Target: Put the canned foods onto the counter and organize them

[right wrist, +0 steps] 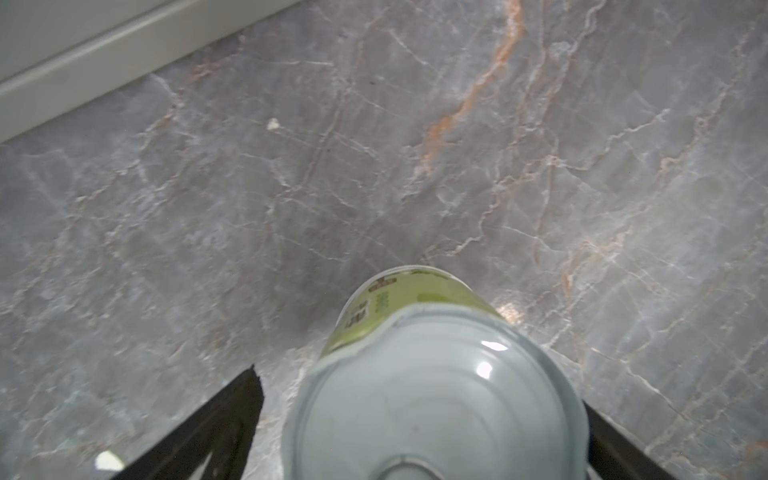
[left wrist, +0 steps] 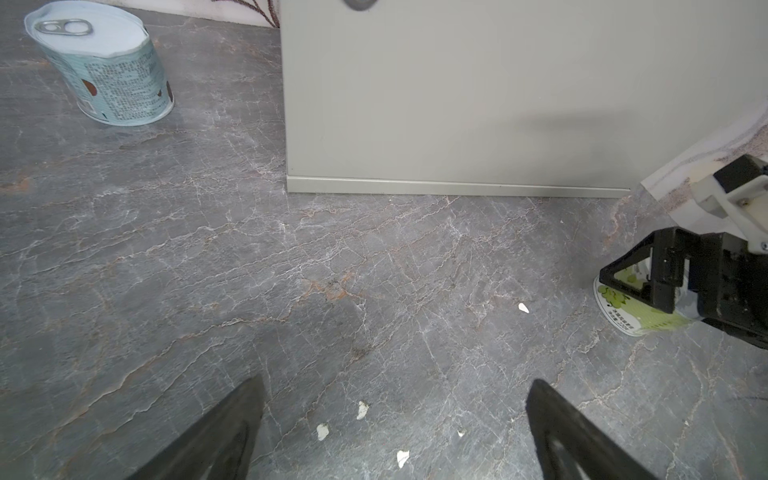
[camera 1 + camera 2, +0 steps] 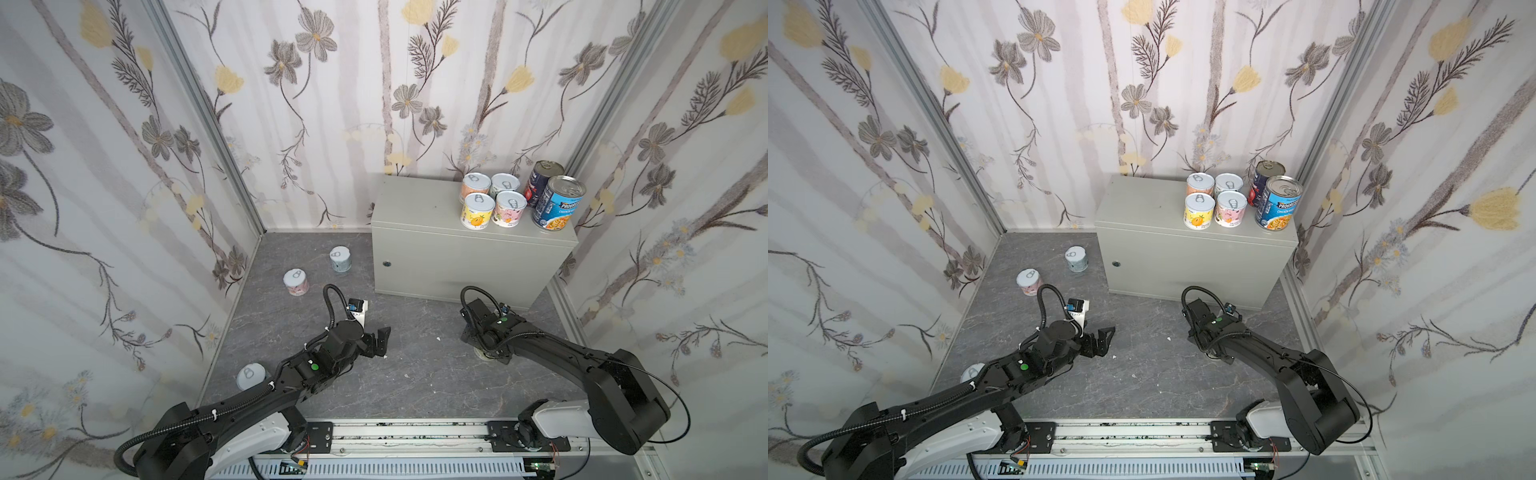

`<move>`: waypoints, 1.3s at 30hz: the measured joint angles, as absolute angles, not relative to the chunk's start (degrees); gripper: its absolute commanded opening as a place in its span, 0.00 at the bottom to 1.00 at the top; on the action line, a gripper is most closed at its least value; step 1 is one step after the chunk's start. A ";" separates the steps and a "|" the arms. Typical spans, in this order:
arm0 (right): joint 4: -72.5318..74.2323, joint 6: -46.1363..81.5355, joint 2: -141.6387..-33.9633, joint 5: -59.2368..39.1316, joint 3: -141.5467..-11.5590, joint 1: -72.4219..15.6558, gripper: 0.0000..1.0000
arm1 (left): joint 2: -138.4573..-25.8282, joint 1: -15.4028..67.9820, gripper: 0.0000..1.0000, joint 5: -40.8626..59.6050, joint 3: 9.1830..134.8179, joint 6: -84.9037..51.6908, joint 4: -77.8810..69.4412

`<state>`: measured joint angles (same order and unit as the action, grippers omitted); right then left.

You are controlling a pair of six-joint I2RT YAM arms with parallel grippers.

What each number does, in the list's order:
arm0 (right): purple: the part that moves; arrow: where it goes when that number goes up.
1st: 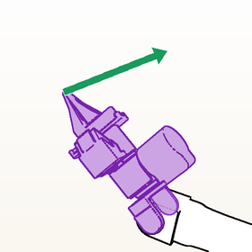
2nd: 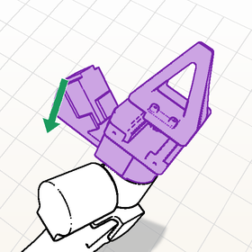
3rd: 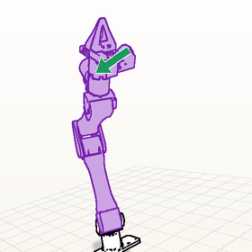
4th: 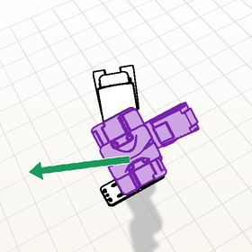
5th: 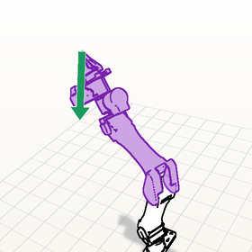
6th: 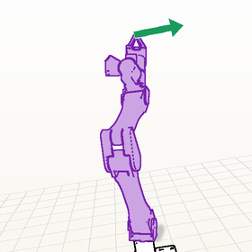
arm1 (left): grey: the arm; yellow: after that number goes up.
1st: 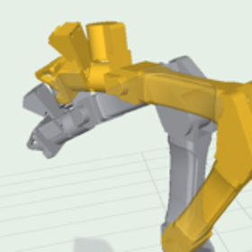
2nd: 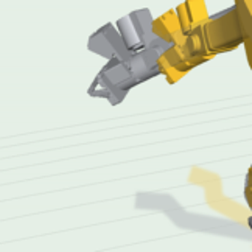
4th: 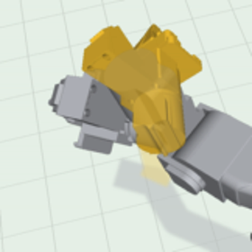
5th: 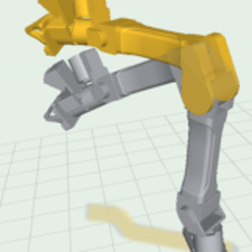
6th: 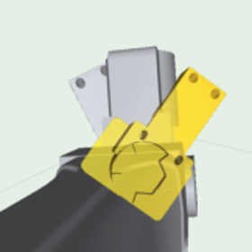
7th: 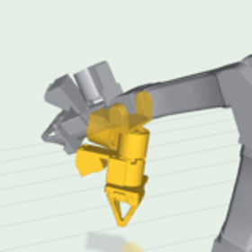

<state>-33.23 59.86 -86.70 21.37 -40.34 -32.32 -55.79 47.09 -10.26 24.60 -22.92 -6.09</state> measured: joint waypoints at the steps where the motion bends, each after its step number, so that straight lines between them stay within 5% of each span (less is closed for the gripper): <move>1: -32.67 59.40 -86.70 21.30 -40.47 -32.67 1.00 | -55.86 47.09 1.00 -10.26 24.58 -22.92 -6.11; 19: -15.94 47.07 -80.79 11.29 -35.42 -37.23 1.00 | -58.57 47.75 1.00 -8.58 24.75 -22.37 -6.42; 39: -14.94 41.60 -47.57 7.60 -28.88 -32.73 1.00 | -75.46 59.07 1.00 -5.98 29.12 -13.13 -21.21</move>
